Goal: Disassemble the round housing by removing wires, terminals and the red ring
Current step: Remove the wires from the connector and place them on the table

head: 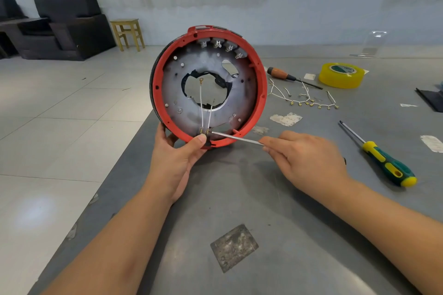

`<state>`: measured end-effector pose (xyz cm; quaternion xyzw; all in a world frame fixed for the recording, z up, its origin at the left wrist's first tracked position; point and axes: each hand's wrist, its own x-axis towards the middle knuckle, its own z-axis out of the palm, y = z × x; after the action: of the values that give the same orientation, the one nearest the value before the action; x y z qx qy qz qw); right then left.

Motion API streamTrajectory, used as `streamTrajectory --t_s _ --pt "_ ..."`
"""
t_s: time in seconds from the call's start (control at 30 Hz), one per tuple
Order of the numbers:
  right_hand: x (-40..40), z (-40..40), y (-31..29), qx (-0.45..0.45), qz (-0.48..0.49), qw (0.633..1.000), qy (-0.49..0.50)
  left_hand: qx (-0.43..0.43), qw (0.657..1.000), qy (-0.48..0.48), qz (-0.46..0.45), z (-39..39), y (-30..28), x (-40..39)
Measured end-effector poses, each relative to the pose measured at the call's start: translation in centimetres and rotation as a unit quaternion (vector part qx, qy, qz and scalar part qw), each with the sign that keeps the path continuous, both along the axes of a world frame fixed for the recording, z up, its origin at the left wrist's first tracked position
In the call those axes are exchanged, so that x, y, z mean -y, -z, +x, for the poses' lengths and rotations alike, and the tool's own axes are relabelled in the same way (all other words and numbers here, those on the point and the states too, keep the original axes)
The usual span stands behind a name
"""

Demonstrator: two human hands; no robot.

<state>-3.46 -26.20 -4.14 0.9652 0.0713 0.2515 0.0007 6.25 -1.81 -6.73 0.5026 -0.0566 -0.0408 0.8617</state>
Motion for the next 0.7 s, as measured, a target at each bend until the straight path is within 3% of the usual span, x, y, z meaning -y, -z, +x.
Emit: streamTrajectory --t_s 0.7 --pt "1.6 0.8 -1.5 0.060 -0.058 0.994 -0.074 -0.023 0.998 0.057 0.014 0.1 -0.4 -0.6"
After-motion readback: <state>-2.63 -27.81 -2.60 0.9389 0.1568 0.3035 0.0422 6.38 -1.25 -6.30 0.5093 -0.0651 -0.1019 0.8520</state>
